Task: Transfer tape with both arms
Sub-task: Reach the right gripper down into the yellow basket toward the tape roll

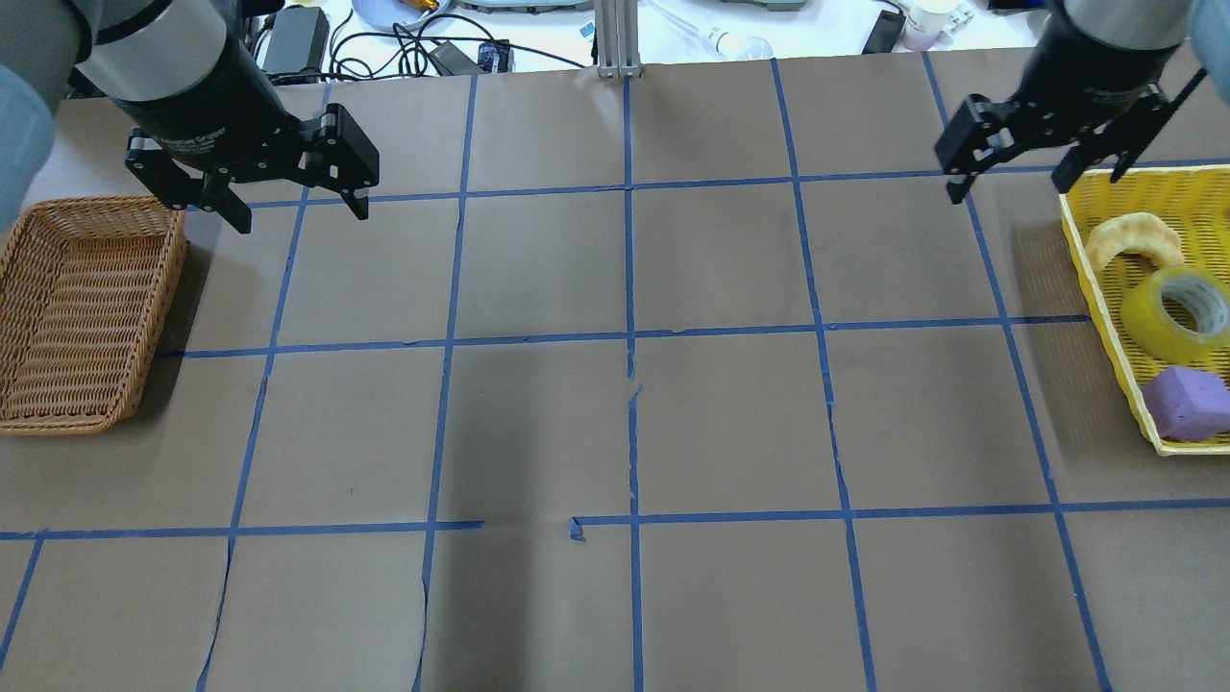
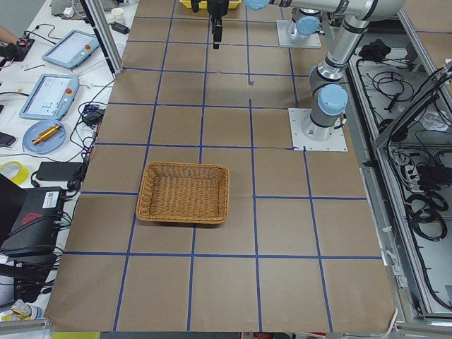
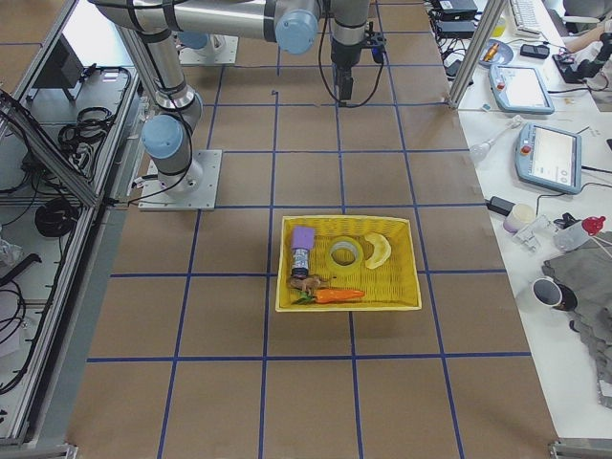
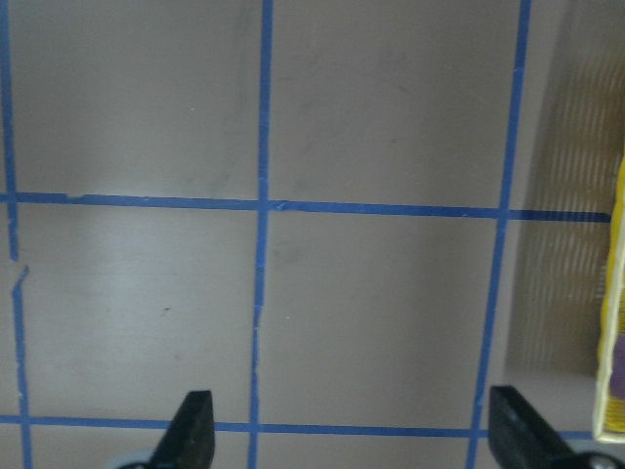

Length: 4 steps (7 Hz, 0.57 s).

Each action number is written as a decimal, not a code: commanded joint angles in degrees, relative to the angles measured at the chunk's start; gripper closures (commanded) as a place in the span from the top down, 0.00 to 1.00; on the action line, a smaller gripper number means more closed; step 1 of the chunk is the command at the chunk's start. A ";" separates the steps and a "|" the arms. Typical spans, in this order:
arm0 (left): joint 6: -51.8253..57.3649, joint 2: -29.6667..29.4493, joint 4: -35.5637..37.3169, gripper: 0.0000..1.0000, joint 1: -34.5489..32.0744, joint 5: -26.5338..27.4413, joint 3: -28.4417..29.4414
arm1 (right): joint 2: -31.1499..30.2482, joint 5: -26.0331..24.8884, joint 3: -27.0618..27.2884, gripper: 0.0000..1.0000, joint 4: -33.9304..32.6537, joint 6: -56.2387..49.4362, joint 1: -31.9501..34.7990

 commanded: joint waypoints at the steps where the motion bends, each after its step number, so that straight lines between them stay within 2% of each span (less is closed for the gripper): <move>1: 0.00 0.07 0.00 1.00 0.00 0.09 0.00 | 3.60 0.37 -0.15 1.00 -3.86 -16.55 -12.57; 2: 0.00 0.07 0.00 1.00 0.00 0.09 0.00 | 7.36 -0.75 0.63 1.00 -14.68 -19.57 -14.17; 3: 0.00 0.15 -0.09 1.00 0.00 0.17 0.00 | 10.27 -0.67 0.64 1.00 -16.01 -31.09 -18.02; 4: 0.00 0.15 -0.09 1.00 0.00 0.09 0.00 | 14.39 0.28 0.64 1.00 -16.11 -34.59 -22.32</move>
